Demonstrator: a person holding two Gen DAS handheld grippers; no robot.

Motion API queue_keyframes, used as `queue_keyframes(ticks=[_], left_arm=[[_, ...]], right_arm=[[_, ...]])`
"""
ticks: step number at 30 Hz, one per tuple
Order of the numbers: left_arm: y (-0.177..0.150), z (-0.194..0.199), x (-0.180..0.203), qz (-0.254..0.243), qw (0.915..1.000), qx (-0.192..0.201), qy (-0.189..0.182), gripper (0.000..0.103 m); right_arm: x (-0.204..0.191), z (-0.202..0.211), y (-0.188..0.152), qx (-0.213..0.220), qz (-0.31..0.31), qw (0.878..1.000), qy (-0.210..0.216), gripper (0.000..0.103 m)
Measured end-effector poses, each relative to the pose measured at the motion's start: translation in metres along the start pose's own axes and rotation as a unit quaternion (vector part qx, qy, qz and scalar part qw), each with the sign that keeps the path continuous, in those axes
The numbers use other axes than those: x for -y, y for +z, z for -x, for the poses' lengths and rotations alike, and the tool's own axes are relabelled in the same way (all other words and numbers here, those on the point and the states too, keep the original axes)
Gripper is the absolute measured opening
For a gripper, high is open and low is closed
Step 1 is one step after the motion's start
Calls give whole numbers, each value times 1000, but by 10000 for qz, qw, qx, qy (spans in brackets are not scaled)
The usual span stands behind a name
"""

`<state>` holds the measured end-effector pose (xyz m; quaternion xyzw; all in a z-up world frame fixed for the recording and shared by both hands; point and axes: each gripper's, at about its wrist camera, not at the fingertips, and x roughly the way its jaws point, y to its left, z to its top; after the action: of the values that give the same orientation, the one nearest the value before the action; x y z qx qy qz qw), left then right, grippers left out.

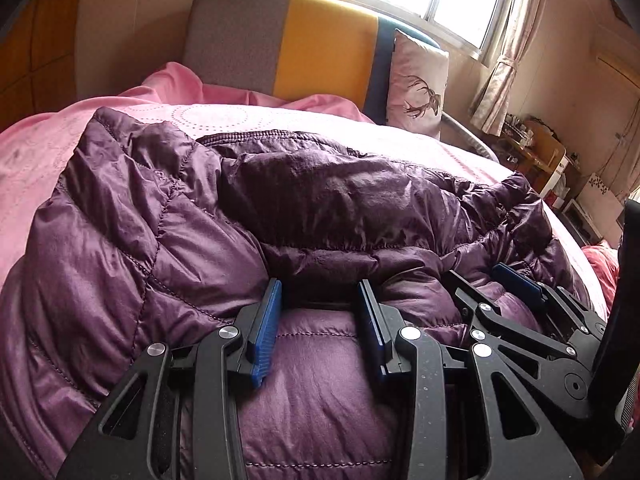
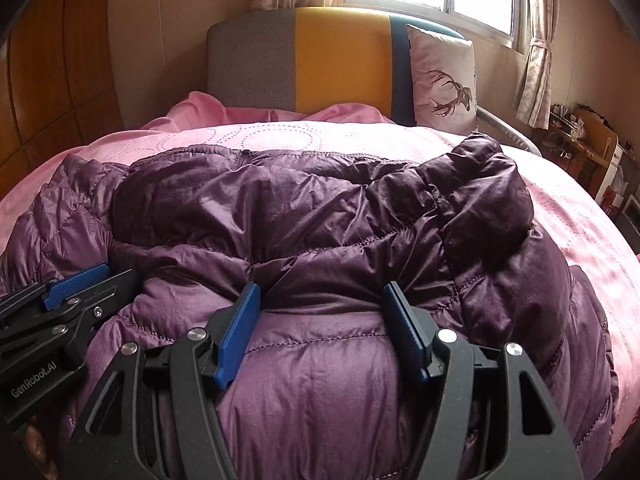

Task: Fold large clothes
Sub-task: 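Release the hem and smooth the folded jacket with both grippers, then grasp the jacket sleeve with the right gripper and lift it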

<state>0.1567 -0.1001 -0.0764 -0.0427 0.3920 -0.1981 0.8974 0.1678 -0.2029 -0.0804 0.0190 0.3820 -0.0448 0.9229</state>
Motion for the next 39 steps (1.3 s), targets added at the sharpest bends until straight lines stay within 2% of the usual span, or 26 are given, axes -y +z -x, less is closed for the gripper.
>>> queue_keyframes(ticks=[3, 6, 10, 12, 17, 19, 24, 29, 39], left_arm=[[2, 3, 1, -46, 10000, -34, 41, 38], [3, 9, 6, -116, 9999, -19, 106, 42], [3, 19, 9, -178, 9998, 61, 120, 57], [2, 25, 11, -200, 9997, 103, 120, 63], [1, 38, 14, -239, 9994, 205, 174, 64], [-1, 46, 12, -249, 9991, 272, 186, 70], [-2, 59, 6, -224, 9988, 348, 242, 70], [-5, 67, -3, -197, 9985, 370, 340, 70], [-8, 82, -30, -148, 9966, 447, 683, 70]], right_arm=[[4, 4, 4, -38, -12, 10000, 55, 65], [9, 12, 10, -58, 9, 9999, 99, 71], [14, 29, 12, -10, -45, 9999, 103, 79], [20, 39, 14, 61, -114, 9999, 42, 80], [47, 53, 23, 148, -371, 9990, -207, 83], [61, 55, 24, 134, -508, 9981, -307, 83], [90, 60, 24, 51, -762, 9959, -477, 83], [109, 51, 14, -235, -1020, 9932, -502, 83], [124, 29, -5, -502, -1380, 9887, -302, 86]])
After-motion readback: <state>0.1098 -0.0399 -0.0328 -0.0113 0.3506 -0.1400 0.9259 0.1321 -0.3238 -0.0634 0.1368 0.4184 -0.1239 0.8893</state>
